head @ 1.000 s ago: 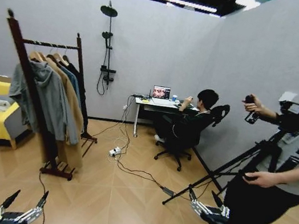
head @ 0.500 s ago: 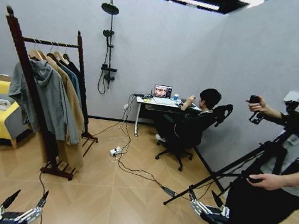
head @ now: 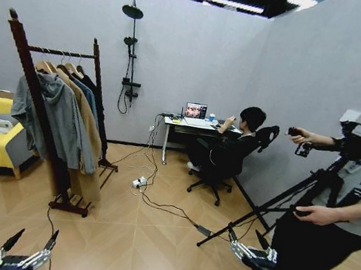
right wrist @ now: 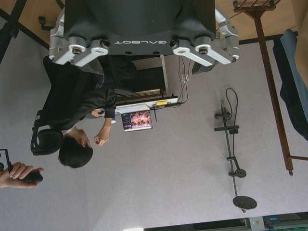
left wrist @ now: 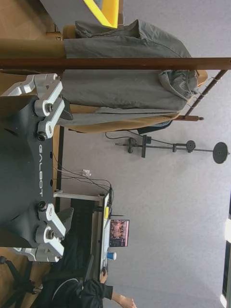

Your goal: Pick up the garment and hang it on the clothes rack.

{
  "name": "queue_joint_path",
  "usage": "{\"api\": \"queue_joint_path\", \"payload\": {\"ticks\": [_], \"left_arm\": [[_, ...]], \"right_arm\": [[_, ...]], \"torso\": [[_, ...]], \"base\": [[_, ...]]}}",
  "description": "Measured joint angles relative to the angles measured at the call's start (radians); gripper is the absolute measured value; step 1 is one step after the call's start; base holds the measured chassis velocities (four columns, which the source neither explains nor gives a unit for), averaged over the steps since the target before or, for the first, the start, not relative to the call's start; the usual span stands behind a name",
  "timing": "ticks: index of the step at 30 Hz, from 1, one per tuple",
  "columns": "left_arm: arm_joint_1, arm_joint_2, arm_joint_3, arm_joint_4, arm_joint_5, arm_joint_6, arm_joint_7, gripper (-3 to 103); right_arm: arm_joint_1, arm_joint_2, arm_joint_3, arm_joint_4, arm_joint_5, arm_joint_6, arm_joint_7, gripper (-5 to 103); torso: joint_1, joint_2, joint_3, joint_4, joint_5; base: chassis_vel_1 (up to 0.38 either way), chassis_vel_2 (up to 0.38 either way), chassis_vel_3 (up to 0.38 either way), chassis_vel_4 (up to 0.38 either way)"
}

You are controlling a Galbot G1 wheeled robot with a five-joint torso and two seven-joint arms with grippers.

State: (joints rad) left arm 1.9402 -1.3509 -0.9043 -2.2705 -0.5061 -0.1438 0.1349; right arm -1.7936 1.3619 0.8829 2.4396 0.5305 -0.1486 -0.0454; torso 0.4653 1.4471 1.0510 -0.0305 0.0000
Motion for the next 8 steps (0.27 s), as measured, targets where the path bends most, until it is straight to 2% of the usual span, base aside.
{"api": "queue_joint_path", "payload": {"ticks": [8], "left_arm": [[0.0, 0.0, 0.0, 0.0, 0.0, 0.0, 0.0, 100]], "right_arm": [[0.0, 0.0, 0.0, 0.0, 0.0, 0.0, 0.0, 100]], "torso": [[0.0, 0.0, 0.0, 0.0, 0.0]], "base": [[0.0, 0.0, 0.0, 0.0]]}}
